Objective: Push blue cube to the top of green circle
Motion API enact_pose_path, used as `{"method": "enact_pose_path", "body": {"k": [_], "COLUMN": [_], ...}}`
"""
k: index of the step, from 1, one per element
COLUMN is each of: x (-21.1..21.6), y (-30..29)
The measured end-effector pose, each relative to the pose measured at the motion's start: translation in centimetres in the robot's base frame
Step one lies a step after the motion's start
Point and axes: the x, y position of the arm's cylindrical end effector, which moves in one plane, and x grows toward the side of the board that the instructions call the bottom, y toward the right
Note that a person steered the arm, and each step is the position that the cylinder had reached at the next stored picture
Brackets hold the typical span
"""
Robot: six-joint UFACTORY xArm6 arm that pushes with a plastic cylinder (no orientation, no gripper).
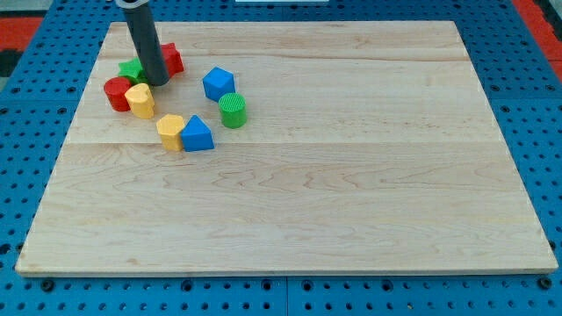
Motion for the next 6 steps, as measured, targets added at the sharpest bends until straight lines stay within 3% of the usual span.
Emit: {"method": "enact_pose_path", "body": {"k": [3,5,6], "x": [4.7,0.0,-1.0], "y": [-0.2,2.1,6.4]}}
